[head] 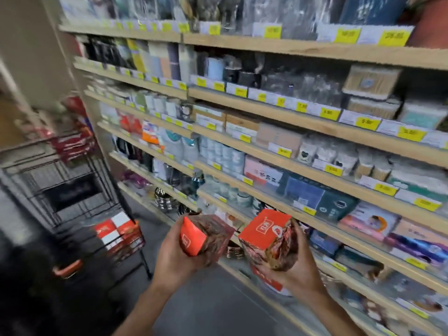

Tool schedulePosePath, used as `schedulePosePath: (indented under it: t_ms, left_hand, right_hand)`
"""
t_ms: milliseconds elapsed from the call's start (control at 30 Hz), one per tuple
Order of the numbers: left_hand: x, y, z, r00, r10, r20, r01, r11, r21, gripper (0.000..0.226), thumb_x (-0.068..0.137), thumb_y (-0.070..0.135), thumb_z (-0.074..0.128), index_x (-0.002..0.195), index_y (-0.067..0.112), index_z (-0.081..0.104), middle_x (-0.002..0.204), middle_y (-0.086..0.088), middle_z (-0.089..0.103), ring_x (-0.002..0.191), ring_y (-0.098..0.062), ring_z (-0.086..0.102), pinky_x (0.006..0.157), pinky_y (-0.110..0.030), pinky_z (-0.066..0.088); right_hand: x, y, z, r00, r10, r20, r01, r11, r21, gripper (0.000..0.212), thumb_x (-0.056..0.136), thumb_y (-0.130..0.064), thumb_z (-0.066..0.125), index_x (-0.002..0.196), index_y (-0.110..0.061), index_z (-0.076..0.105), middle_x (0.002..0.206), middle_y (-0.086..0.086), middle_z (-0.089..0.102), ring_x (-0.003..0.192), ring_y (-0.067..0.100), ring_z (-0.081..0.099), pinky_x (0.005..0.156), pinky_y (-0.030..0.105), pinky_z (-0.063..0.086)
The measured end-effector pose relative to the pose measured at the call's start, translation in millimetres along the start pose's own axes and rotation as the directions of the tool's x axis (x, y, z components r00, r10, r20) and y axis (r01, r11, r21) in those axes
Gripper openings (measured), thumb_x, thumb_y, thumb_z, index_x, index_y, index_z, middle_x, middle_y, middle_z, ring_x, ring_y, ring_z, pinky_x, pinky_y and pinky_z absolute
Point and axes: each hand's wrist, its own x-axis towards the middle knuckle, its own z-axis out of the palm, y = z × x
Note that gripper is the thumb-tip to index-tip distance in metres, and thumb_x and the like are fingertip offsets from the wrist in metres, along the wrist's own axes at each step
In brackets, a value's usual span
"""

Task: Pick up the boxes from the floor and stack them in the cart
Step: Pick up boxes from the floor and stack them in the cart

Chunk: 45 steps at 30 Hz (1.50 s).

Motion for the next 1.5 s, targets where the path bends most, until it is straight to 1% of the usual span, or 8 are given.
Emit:
schedulePosePath:
  t_ms: [100,300,467,733,867,1200,1400,1500]
  left_hand:
    - [-0.6,-22.5,-46.7,0.993,-0.06,-0.104,0.061,0.998,0.009,0.123,0.031,0.049,0.093,0.143,0.039,0.042,0.126,0.022,0.061,0.114,0.009,0.057,0.096,-0.013,0.044]
    - [-14.3,-60.9,-121.8,0.933,-0.161,-0.321,0.19,0.98,0.059,0.129,0.03,0.053,0.088,0.148,0.03,0.041,0.128,0.012,0.062,0.115,-0.005,0.06,0.1,-0.028,0.047]
    - [-16.5,-85.1,-166.3,0.865,-0.226,-0.448,0.297,0.95,0.093,0.122,0.034,0.049,0.09,0.145,0.033,0.042,0.125,0.015,0.062,0.114,-0.003,0.061,0.098,-0.029,0.05]
    - [40.1,-118.2,-224.4,0.758,-0.269,-0.594,0.396,0.913,0.093,0.117,0.038,0.044,0.092,0.144,0.037,0.042,0.127,0.016,0.062,0.115,-0.001,0.06,0.101,-0.034,0.051]
    - [78.5,-128.4,-249.2,0.701,-0.3,-0.647,0.437,0.898,0.058,0.125,0.032,0.056,0.091,0.146,0.033,0.043,0.13,0.013,0.062,0.118,0.0,0.059,0.101,-0.025,0.047]
    - [148.2,-183.2,-305.9,0.588,-0.398,-0.704,0.515,0.856,-0.053,0.121,0.036,0.045,0.093,0.145,0.034,0.042,0.127,0.013,0.063,0.115,-0.002,0.061,0.103,-0.031,0.05]
    - [204.5,-231.6,-357.3,0.609,-0.438,-0.661,0.522,0.849,-0.081,0.114,0.037,0.044,0.089,0.142,0.035,0.045,0.121,0.015,0.065,0.112,-0.001,0.062,0.098,-0.026,0.05]
    - [230.4,-252.6,-386.4,0.613,-0.442,-0.655,0.504,0.857,-0.106,0.114,0.036,0.038,0.083,0.143,0.032,0.046,0.12,0.011,0.066,0.109,-0.002,0.063,0.091,-0.02,0.049]
  right_hand:
    - [23.1,-11.2,51.1,0.995,-0.033,0.092,0.03,0.999,0.031,0.131,0.049,-0.039,0.101,0.149,-0.054,0.018,0.145,-0.024,0.038,0.126,-0.012,0.048,0.099,0.016,0.049]
    - [71.3,-16.4,142.4,0.955,-0.084,0.283,0.075,0.996,0.044,0.132,0.051,-0.03,0.102,0.152,-0.05,0.019,0.149,-0.018,0.041,0.131,0.001,0.05,0.106,0.039,0.05]
    - [110.2,-13.4,214.8,0.909,-0.135,0.394,0.116,0.991,0.071,0.131,0.051,-0.041,0.1,0.153,-0.047,0.018,0.152,-0.013,0.04,0.137,-0.001,0.043,0.112,0.023,0.04]
    - [202.3,-11.8,326.8,0.8,-0.199,0.566,0.112,0.976,0.186,0.131,0.054,-0.041,0.099,0.156,-0.037,0.018,0.153,-0.006,0.041,0.139,0.005,0.044,0.111,0.027,0.042]
    - [256.7,-14.0,376.3,0.759,-0.21,0.616,0.107,0.974,0.199,0.133,0.054,-0.041,0.099,0.157,-0.035,0.016,0.154,-0.005,0.041,0.141,0.013,0.044,0.114,0.048,0.04]
    - [356.9,-17.8,484.3,0.673,-0.208,0.71,0.119,0.978,0.173,0.137,0.056,-0.041,0.099,0.159,-0.037,0.008,0.158,-0.009,0.034,0.145,0.011,0.038,0.116,0.047,0.038]
    - [388.5,-24.1,550.5,0.651,-0.167,0.74,0.075,0.985,0.156,0.132,0.063,-0.036,0.096,0.158,-0.041,0.005,0.156,-0.015,0.034,0.143,0.006,0.039,0.113,0.031,0.039]
    - [405.9,-28.4,581.8,0.647,-0.122,0.753,0.045,0.991,0.122,0.129,0.067,-0.022,0.095,0.155,-0.046,0.004,0.145,-0.025,0.043,0.137,0.008,0.046,0.113,0.043,0.043]
